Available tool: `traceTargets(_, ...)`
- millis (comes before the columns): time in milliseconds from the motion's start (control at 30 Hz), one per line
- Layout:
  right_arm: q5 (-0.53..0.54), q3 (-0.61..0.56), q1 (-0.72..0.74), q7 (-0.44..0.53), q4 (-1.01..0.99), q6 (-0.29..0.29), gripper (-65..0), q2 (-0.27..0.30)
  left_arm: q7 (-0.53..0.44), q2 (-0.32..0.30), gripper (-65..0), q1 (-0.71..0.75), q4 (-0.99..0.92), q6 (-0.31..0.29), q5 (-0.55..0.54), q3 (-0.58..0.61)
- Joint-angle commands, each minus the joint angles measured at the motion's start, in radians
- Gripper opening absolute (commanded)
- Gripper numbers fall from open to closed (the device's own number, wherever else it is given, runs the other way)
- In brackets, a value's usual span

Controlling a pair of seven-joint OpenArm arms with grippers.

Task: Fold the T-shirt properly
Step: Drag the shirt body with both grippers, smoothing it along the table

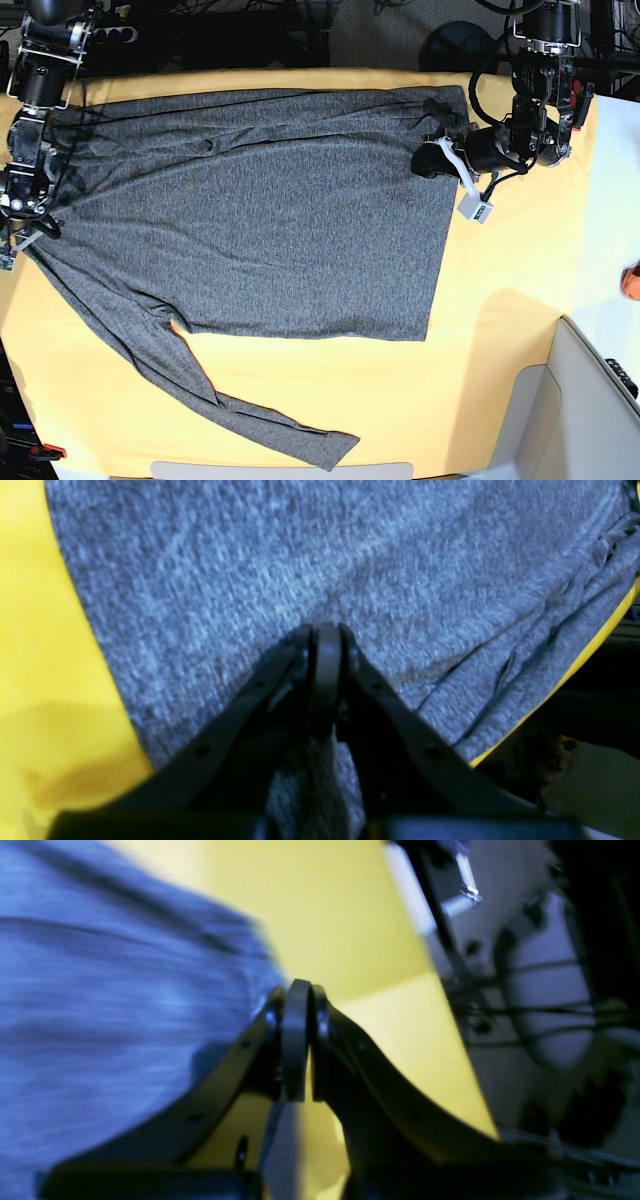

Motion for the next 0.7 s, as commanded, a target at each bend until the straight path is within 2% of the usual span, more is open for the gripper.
traceTargets(0, -0.012, 0.006, -0.004, -0.015, 0.060, -0.008, -65.0, 0.013, 0.041, -0.008, -64.3, 0.004, 0.001, 0.011, 0.046, 0.006)
traceTargets(200, -0.010, 0.014, -0.109, -0.219, 0.406, -0.008, -65.0, -0.076, 0.041, -0.008, -64.3, 0.004, 0.001, 0.011, 0.048, 0.006)
traceTargets(300, -0.010, 0.074, -0.179, -0.291, 0.550, -0.008, -65.0, -0.137, 0.041, -0.008, -64.3, 0.004, 0.001, 0.011, 0.048, 0.006)
traceTargets(500, -0.001, 0.117, -0.291, -0.334, 0.633, -0.008, -65.0, -0.180, 0.035, -0.008, -64.3, 0.004, 0.001, 0.011, 0.048, 0.006)
traceTargets(667, 0.115, 0.153, -0.337, -0.334, 0.599, -0.008, -65.0, -0.188, 0.021, -0.008, -64.3, 0.013, 0.001, 0.011, 0.048, 0.006)
